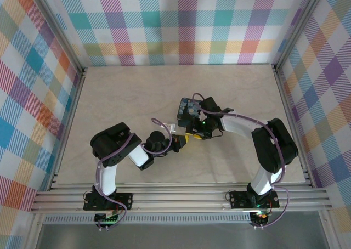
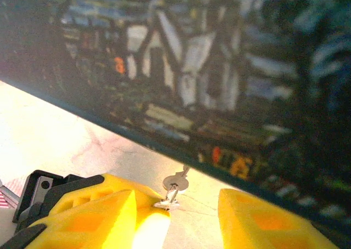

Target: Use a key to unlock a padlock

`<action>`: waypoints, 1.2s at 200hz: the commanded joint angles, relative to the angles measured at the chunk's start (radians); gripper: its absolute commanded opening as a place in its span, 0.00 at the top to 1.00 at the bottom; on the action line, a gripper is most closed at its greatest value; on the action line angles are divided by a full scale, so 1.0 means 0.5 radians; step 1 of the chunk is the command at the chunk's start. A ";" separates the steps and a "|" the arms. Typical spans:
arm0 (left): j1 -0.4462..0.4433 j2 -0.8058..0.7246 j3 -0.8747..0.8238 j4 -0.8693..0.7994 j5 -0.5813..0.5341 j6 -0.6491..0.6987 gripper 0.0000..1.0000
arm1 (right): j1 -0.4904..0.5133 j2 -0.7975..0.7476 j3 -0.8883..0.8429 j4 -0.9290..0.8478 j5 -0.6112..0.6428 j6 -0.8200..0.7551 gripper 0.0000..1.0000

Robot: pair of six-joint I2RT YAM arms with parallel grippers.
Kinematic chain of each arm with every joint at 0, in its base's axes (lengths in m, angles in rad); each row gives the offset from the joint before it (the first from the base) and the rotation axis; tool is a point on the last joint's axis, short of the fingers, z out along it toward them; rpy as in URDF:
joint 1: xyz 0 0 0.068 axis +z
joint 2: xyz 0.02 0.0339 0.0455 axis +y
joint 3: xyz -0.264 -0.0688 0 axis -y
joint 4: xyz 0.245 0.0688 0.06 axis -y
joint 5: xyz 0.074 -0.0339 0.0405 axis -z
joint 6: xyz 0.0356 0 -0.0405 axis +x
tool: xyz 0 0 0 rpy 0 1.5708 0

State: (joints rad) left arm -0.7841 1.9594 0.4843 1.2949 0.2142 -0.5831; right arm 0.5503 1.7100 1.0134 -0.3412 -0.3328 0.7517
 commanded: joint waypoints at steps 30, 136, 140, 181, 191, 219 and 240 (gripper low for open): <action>-0.030 0.039 0.002 0.120 -0.093 0.018 1.00 | 0.011 -0.107 -0.121 -0.007 0.038 0.120 0.52; 0.158 -0.564 0.092 -0.617 0.682 -0.140 1.00 | -0.004 -0.633 -0.231 0.435 -0.417 -0.194 0.60; 0.168 -0.609 0.105 -0.692 0.698 -0.126 1.00 | -0.008 -0.652 -0.228 0.439 -0.433 -0.199 0.60; 0.300 -1.004 0.178 -1.134 0.910 -0.083 1.00 | -0.056 -0.870 -0.208 0.401 -0.503 -0.248 0.62; 0.329 -1.090 0.201 -1.224 0.954 -0.072 1.00 | -0.066 -0.906 -0.197 0.362 -0.508 -0.270 0.61; 0.380 -1.329 0.267 -1.548 1.027 0.014 1.00 | -0.073 -0.953 -0.175 0.341 -0.600 -0.290 0.58; 0.405 -1.473 0.288 -1.676 1.046 0.037 1.00 | -0.073 -0.948 -0.165 0.383 -0.706 -0.273 0.56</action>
State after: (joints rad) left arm -0.5961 1.3006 0.5949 0.5941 0.6773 -0.6086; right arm 0.5163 1.2461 0.8978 -0.1585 -0.5999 0.6376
